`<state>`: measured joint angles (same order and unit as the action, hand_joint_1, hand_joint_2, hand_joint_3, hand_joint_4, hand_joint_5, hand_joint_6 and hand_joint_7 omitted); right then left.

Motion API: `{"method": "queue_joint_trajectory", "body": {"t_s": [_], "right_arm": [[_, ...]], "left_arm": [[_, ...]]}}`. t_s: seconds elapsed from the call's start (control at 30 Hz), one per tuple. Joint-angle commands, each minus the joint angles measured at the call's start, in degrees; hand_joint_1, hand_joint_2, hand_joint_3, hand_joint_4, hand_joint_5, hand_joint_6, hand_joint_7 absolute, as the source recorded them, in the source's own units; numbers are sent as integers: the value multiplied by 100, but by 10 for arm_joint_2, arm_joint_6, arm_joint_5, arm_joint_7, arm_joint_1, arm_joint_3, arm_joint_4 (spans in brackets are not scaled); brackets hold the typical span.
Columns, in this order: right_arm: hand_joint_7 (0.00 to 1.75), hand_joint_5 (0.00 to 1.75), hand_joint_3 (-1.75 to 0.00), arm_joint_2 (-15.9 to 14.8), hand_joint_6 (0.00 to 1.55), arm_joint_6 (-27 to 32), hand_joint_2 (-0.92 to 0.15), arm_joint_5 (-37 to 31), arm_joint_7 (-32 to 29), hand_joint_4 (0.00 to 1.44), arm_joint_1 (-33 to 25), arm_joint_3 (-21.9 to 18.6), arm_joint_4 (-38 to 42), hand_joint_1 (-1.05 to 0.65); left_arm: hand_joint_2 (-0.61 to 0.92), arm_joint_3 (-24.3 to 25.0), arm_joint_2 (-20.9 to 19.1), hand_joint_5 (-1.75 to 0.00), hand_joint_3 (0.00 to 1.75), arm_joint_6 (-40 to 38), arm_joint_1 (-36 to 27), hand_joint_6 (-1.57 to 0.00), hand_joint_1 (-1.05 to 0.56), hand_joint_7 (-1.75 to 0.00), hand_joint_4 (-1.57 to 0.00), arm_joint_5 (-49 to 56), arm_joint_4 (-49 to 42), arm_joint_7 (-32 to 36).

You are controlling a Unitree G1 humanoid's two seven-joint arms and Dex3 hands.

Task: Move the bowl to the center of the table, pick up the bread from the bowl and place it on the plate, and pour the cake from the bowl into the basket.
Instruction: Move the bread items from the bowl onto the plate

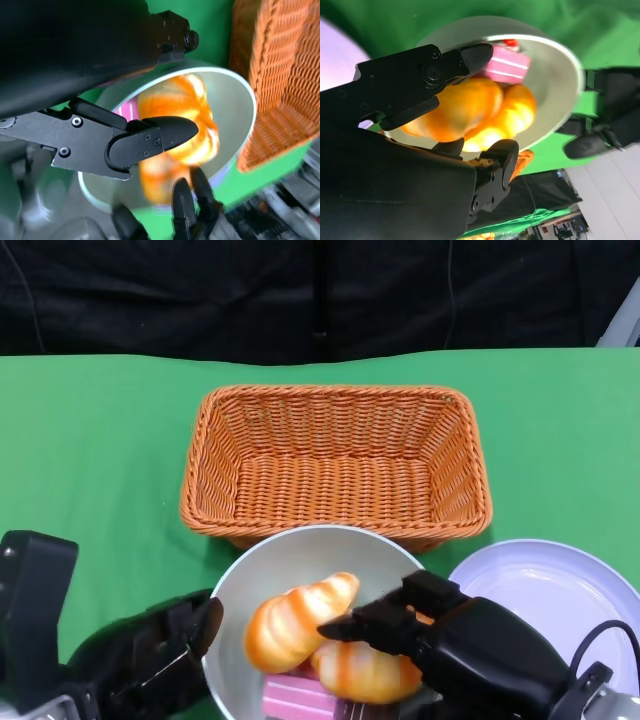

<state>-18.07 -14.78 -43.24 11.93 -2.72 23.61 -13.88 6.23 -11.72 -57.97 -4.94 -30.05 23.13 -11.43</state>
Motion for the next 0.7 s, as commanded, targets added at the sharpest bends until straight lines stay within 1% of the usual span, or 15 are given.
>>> {"method": "queue_joint_trajectory", "body": {"t_s": [0.03, 0.07, 0.13, 0.2, 0.23, 0.3, 0.33, 0.37, 0.4, 0.43, 0.5, 0.53, 0.57, 0.6, 0.7], "right_arm": [[23, 73, 0, -20, 34, -27, -89, -15, -44, 15, 9, -5, 44, -53], [23, 73, 0, -20, 38, -36, -89, -17, -62, 20, 12, -6, 58, -46], [21, 72, 0, -22, 41, -52, -89, -17, -91, 24, 18, -8, 81, -43], [22, 70, 0, -20, 56, -71, -90, -4, -116, 43, 24, -13, 105, -25], [21, 68, 0, -19, 60, -78, -91, -1, -124, 48, 26, -14, 113, -21], [20, 66, 0, -20, 63, -84, -91, 0, -130, 52, 28, -14, 119, -18], [19, 65, 0, -12, 64, -127, -91, 17, -167, 53, 37, -19, 146, -17], [51, 99, -26, -7, 91, -160, -83, 30, -195, 81, 43, -23, 167, -10], [88, 132, -94, -3, 98, -186, -50, 39, -215, 92, 49, -26, 185, -6], [101, 143, -121, -1, 100, -203, -37, 42, -229, 96, 53, -27, 198, -4], [112, 153, -143, -2, 101, -216, -26, 41, -238, 99, 58, -28, 210, -3], [114, 153, -145, 12, 101, -241, -25, 40, -270, 99, 61, -30, 215, -3], [147, 166, -161, 22, 89, -259, -18, 39, -295, 100, 63, -31, 219, -7], [163, 171, -168, 29, 83, -273, -14, 37, -313, 100, 65, -32, 223, -9], [173, 174, -174, 50, 80, -306, -9, 34, -358, 102, 77, -40, 215, -11]], "left_arm": [[92, -23, -25, -17, 54, 79, -17, -16, -60, -5, -31, 47, 8, -12], [92, -25, -26, -19, 54, 95, -20, -17, -59, -6, -35, 52, 5, -15], [92, -26, -25, -20, 53, 121, -24, -18, -59, -6, -36, 61, -1, -21], [92, -25, -24, -22, 54, 137, -28, -21, -58, -7, -38, 64, -4, -25], [92, -25, -24, -22, 54, 142, -29, -21, -57, -7, -38, 64, -5, -26], [92, -25, -24, -23, 54, 146, -30, -21, -57, -7, -39, 65, -6, -27], [92, -25, -20, -23, 55, 153, -29, -22, -57, -6, -39, 65, -9, -26], [92, -25, -16, -24, 54, 158, -29, -23, -56, -7, -40, 65, -12, -25], [92, -25, -14, -25, 54, 162, -29, -24, -56, -7, -41, 65, -14, -24], [92, -25, -13, -25, 53, 165, -29, -24, -56, -7, -41, 66, -15, -24], [92, -26, -13, -26, 53, 168, -30, -25, -56, -7, -41, 66, -16, -24], [92, -28, -14, -26, 53, 174, -34, -25, -56, -7, -41, 68, -16, -26], [92, -29, -14, -26, 53, 179, -37, -25, -56, -7, -41, 70, -16, -28], [92, -30, -14, -26, 53, 182, -39, -26, -56, -7, -41, 71, -16, -29], [92, -32, -13, -27, 53, 186, -44, -27, -55, -7, -40, 75, -18, -31]]}}
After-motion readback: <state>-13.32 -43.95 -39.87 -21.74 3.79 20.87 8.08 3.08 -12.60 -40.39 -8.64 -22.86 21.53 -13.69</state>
